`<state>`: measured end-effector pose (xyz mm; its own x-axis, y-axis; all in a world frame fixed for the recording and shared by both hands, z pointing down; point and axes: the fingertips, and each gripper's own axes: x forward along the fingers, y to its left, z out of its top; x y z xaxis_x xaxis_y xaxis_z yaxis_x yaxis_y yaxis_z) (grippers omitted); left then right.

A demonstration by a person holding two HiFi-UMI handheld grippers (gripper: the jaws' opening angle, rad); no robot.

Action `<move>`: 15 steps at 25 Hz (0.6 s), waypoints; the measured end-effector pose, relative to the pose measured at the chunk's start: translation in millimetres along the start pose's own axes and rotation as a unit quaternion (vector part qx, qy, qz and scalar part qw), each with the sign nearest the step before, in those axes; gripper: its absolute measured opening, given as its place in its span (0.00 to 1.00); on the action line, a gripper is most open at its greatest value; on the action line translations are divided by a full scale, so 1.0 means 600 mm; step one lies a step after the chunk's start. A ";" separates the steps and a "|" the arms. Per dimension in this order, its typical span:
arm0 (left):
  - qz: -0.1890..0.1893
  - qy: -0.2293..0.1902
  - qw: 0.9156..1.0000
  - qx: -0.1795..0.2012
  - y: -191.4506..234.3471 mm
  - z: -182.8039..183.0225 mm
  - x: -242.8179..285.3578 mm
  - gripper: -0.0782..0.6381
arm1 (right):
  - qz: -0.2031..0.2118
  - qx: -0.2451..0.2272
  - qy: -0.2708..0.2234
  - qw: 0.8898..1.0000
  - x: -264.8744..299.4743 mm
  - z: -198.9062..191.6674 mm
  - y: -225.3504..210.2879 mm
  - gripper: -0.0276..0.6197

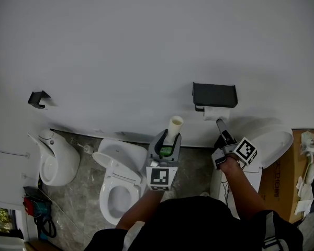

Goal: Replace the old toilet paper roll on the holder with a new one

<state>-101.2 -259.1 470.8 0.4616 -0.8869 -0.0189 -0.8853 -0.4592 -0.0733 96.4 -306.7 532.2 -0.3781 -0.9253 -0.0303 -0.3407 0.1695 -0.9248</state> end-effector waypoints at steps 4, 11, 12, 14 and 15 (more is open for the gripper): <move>-0.004 -0.001 1.000 -0.005 -0.010 0.002 -0.002 0.34 | -0.005 -0.112 0.015 0.994 -0.033 0.002 0.028 0.52; 0.006 0.001 1.000 -0.023 -0.008 0.001 -0.003 0.34 | 0.012 -0.374 0.038 0.927 -0.065 -0.008 0.119 0.52; 0.013 0.002 1.000 -0.027 -0.002 0.000 -0.003 0.34 | 0.008 -0.410 0.038 0.911 -0.067 -0.009 0.130 0.52; 0.022 0.001 0.999 -0.031 0.006 0.003 -0.003 0.34 | -0.001 -0.467 0.036 0.884 -0.073 -0.010 0.145 0.51; 0.022 -0.001 0.999 -0.030 0.006 0.005 -0.004 0.34 | -0.005 -0.486 0.035 0.873 -0.075 -0.010 0.150 0.47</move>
<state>-105.3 -258.8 467.3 0.4217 -0.9065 -0.0218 -0.9067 -0.4215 -0.0126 77.9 -247.6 452.7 -0.4108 -0.9112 0.0309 -0.9011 0.4007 -0.1660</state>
